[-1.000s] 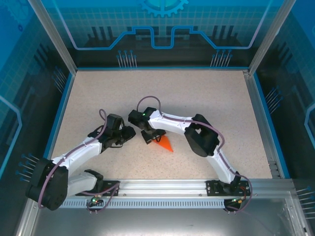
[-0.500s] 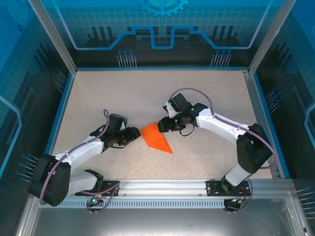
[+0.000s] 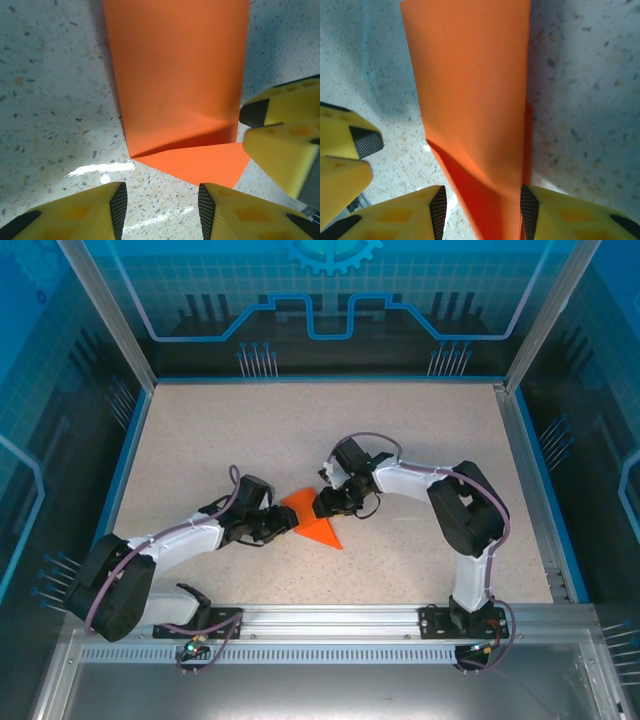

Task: Fold a paper plane with a square sheet of paper (pick it up from the middle)
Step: Fold the wing for the fifth time at the center of the table.

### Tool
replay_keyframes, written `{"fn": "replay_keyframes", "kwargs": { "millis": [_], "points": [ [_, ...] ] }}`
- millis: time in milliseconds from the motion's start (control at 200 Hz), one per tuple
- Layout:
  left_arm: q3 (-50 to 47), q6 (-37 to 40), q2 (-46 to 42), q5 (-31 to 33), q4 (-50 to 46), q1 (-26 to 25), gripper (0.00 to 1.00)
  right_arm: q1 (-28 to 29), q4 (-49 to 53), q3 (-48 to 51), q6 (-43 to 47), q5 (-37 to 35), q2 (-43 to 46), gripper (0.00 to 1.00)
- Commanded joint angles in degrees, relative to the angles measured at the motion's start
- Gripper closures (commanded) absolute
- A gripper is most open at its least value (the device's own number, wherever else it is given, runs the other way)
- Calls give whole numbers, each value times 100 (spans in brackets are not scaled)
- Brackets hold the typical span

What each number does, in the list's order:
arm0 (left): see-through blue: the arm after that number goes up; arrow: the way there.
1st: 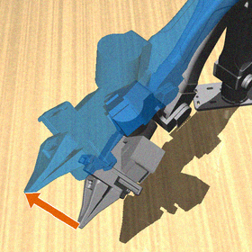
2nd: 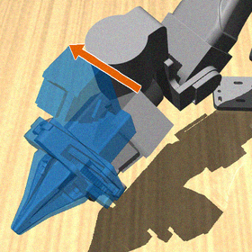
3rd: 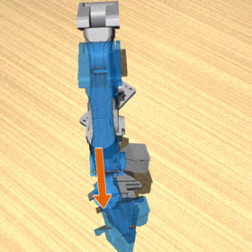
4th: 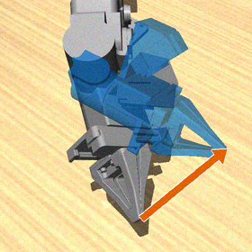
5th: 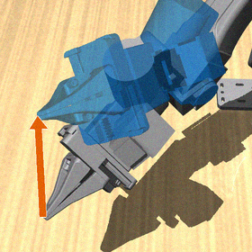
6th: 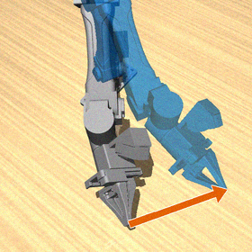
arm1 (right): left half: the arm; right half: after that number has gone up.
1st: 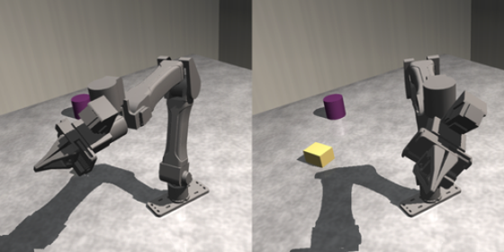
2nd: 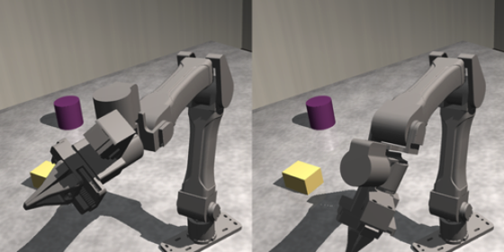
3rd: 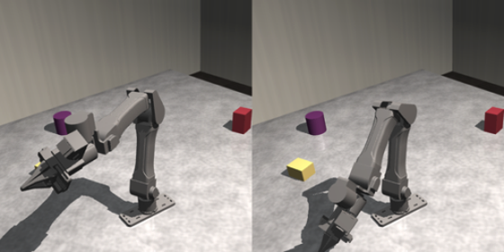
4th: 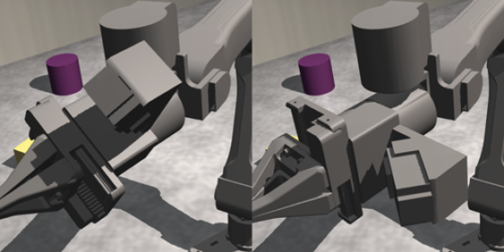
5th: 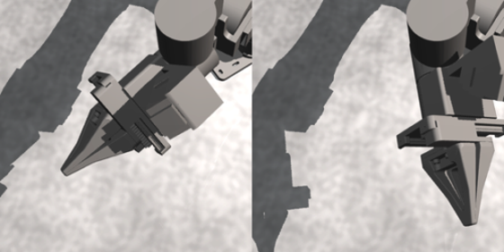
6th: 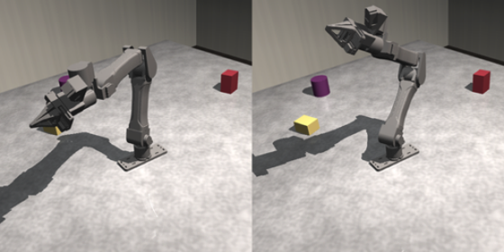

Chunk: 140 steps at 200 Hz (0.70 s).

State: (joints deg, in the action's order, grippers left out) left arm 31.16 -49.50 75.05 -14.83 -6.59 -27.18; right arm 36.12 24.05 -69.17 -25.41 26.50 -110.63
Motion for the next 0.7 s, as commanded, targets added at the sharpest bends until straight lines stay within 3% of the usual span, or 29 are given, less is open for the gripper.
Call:
{"fn": "replay_keyframes", "kwargs": {
  "millis": [0, 265, 485, 695],
  "points": [
    [213, -66, 121, 58, -1, -64, 55, -148, -142, -188, 15, 262, -217, 56],
    [434, 32, 308, 94, -144, -77, 56, -242, -459, 20, -297, 6, -52, 53],
    [520, 0, 379, 130, -197, -77, 56, -246, -891, 100, -573, 399, -293, 55],
    [591, -63, 441, 239, -177, -74, 56, -284, -928, 205, -724, 95, -215, 77]
  ]
}}
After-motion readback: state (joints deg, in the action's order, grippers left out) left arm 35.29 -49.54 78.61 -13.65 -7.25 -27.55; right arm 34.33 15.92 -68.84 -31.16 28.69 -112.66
